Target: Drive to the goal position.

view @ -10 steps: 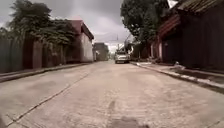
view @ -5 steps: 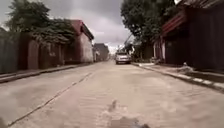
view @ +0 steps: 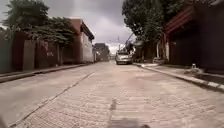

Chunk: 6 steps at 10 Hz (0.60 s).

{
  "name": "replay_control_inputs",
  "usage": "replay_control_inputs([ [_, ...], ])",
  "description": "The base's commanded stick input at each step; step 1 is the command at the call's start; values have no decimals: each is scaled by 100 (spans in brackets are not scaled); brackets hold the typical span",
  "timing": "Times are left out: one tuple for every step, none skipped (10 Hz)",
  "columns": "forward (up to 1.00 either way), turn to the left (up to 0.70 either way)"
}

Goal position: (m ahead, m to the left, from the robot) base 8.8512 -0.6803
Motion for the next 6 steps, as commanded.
replay_control_inputs([
  [100,0],
  [100,0],
  [100,0],
  [100,0],
  [100,0],
  [100,0],
])
